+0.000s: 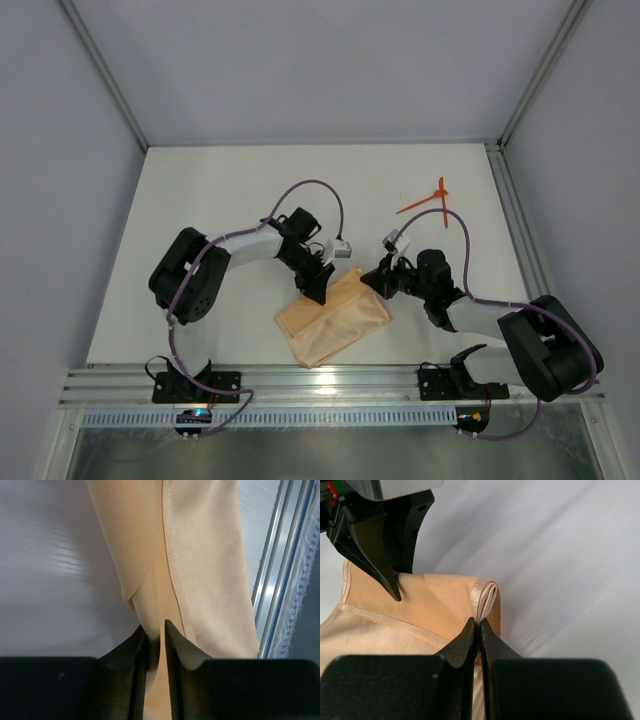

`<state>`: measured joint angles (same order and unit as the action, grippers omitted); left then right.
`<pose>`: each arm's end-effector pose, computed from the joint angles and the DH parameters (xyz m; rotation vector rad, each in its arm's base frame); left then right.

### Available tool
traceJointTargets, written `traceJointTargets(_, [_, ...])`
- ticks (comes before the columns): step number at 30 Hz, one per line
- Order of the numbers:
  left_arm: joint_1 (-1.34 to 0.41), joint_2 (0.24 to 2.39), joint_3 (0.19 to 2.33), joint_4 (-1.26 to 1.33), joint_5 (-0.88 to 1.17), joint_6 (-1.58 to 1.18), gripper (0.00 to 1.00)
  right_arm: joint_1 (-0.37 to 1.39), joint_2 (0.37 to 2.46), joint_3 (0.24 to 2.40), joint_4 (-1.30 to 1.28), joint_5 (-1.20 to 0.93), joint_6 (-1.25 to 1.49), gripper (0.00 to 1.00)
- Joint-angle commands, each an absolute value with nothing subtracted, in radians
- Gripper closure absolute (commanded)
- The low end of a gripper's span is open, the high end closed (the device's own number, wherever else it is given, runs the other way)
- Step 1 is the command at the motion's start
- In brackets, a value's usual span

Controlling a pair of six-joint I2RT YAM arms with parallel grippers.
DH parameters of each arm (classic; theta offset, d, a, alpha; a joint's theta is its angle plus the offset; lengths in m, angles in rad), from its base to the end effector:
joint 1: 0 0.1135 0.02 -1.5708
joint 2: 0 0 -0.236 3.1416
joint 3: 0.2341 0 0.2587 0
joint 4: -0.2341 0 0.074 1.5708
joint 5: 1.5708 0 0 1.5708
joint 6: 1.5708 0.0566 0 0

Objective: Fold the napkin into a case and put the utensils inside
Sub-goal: Smooth out the 2/3-rectangle-folded napkin at the center of the board, then pick up the 2/3-rectangle-folded napkin at the center of the board.

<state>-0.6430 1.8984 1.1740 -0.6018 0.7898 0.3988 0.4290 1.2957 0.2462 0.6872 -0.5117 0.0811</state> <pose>0.2574 -0.2431 0.1047 1.4986 2.3273 -1.1850 0.2145 0.1286 0.1086 -0.6818 1.8529 0.8302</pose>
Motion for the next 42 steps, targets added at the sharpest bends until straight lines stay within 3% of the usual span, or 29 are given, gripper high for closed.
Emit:
traceJointTargets(1, [-0.658, 1.891, 1.200, -0.626, 0.775, 0.387, 0.82, 0.425, 1.285, 0.259, 0.782, -0.505, 0.061, 0.97])
traceJointTargets(2, [-0.658, 1.891, 1.201, -0.624, 0.772, 0.384, 0.84, 0.425, 1.289, 0.258, 0.788, -0.506, 0.066, 0.97])
traceJointTargets(4, [-0.658, 1.893, 1.201, -0.621, 0.762, 0.377, 0.98, 0.425, 1.293, 0.258, 0.793, -0.508, 0.069, 0.97])
traceJointTargets(7, [-0.660, 1.887, 1.212, -0.618, 0.720, 0.351, 1.00, 0.422, 1.296, 0.279, 0.754, -0.502, 0.071, 0.95])
traceJointTargets(9, [-0.657, 1.879, 1.221, -0.611, 0.665, 0.322, 1.00, 0.423, 1.295, 0.302, 0.706, -0.468, 0.077, 0.82])
traceJointTargets(10, [-0.660, 1.864, 1.235, -0.609, 0.593, 0.308, 1.00, 0.422, 1.289, 0.319, 0.666, -0.457, 0.083, 0.70])
traceJointTargets(11, [-0.663, 1.855, 1.242, -0.612, 0.554, 0.299, 1.00, 0.423, 1.267, 0.324, 0.649, -0.448, 0.086, 0.51])
traceJointTargets(13, [-0.679, 1.832, 1.271, -0.636, 0.433, 0.323, 1.00, 0.423, 1.226, 0.345, 0.577, -0.422, 0.097, 0.41])
traceJointTargets(27, [-0.790, 1.824, 1.295, -0.672, 0.115, 0.457, 1.00, 0.319, 1.120, 0.385, 0.304, -0.448, 0.311, 0.38])
traceJointTargets(33, [-0.792, 1.803, 1.281, -0.658, 0.133, 0.460, 1.00, 0.310, 1.124, 0.471, -0.072, -0.345, 0.367, 0.38])
traceJointTargets(38, [-0.792, 1.764, 1.259, -0.653, 0.186, 0.486, 1.00, 0.310, 1.225, 0.465, -0.061, -0.422, 0.360, 0.38])
traceJointTargets(42, [-0.793, 1.746, 1.259, -0.669, 0.212, 0.497, 1.00, 0.308, 1.340, 0.425, 0.151, -0.543, 0.402, 0.38])
